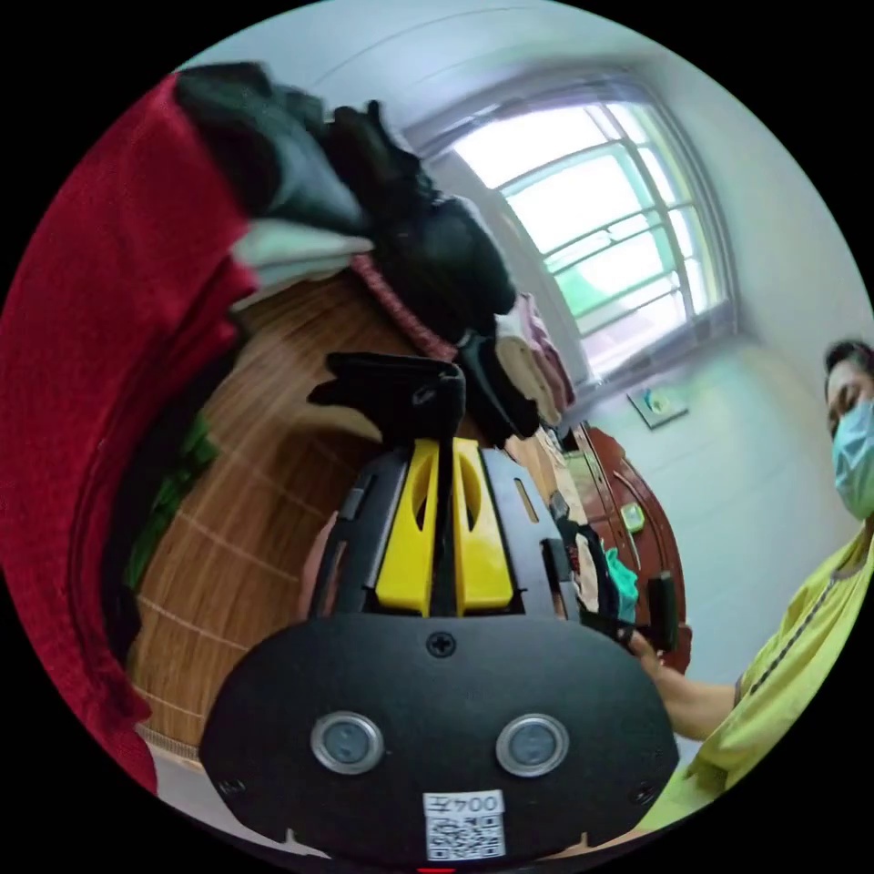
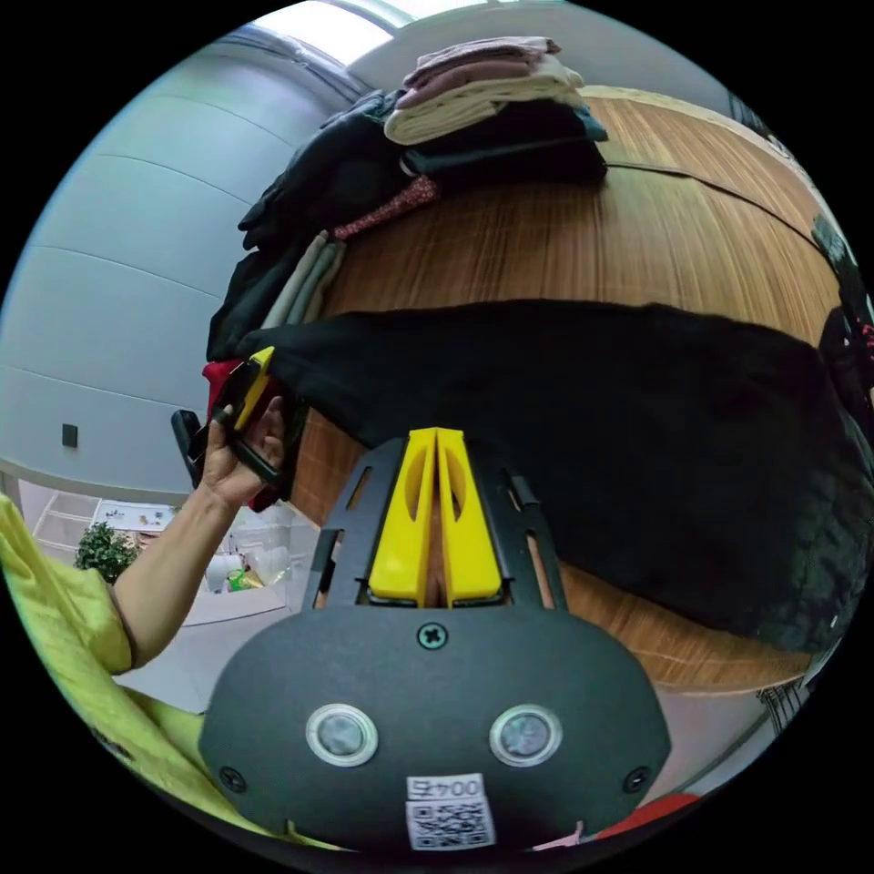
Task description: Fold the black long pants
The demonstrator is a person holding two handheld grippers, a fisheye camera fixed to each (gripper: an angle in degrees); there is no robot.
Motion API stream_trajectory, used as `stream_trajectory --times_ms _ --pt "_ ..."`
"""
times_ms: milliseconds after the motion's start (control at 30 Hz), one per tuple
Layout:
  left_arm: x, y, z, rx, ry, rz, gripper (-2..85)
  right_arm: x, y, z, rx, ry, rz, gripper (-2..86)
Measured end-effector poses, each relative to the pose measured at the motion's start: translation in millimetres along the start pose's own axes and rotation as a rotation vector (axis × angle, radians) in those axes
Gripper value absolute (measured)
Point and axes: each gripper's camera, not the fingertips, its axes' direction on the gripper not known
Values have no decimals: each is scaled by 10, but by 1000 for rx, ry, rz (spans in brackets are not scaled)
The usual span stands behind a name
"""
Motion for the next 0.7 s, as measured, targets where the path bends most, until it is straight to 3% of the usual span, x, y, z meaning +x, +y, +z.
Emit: stream_trajectory --times_ms 167,367,533,700 --pt "1110 9 40 -84 61 278 23 -105 -400 28 6 55 -75 -7" --pt "2828 317 339 -167 168 575 22 451 -352 -805 108 -300 -40 -7" --pt "4316 947 828 -215 317 730 21 1587 341 -2047 284 -382 24 -7" --pt "5556 2425 2007 -405 464 851 22 3207 1364 -2625 421 -323 242 -7"
